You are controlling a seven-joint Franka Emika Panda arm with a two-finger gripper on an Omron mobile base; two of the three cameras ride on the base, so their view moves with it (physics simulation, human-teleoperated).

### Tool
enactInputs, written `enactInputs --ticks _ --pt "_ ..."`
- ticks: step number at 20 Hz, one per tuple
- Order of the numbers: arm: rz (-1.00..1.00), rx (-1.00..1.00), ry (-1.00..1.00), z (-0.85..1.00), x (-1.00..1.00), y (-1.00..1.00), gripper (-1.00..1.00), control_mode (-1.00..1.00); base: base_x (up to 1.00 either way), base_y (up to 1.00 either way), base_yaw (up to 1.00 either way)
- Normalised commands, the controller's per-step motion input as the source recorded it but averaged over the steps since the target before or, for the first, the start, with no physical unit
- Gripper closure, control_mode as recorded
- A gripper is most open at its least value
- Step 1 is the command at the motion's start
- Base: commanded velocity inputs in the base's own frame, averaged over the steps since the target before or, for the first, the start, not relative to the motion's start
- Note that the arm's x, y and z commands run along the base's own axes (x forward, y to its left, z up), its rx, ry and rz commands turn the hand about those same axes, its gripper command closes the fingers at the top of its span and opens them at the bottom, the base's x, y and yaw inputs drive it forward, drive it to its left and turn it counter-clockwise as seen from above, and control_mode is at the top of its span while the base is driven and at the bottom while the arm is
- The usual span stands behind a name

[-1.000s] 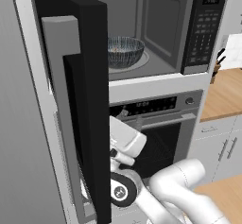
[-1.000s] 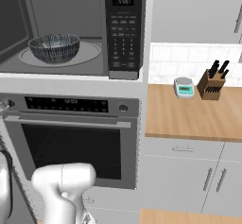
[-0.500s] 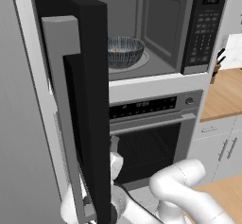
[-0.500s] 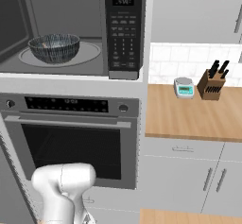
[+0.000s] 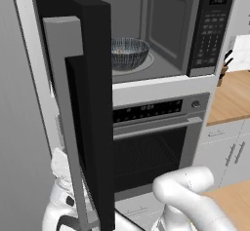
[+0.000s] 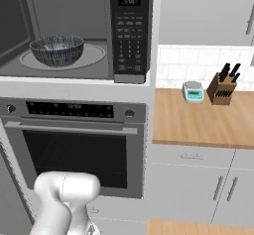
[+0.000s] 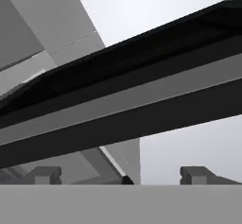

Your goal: Pick the garlic from the sink and place it in the bowl. Then pick the bowl and place it in the microwave. Then close the microwave door and press the start button.

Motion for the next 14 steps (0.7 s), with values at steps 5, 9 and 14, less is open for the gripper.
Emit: enactInputs --ticks 5,9,14 --pt "0.25 0.02 -0.20 -0.14 0.00 0.62 -1.00 -1.00 0.00 0.00 0.00" --pt "0.18 0.01 -0.13 0.17 0.00 0.38 -1.00 -1.00 0.00 0.00 0.00" --pt "0.11 0.08 -0.01 0.51 -0.02 0.05 -1.00 -1.00 0.00 0.00 0.00"
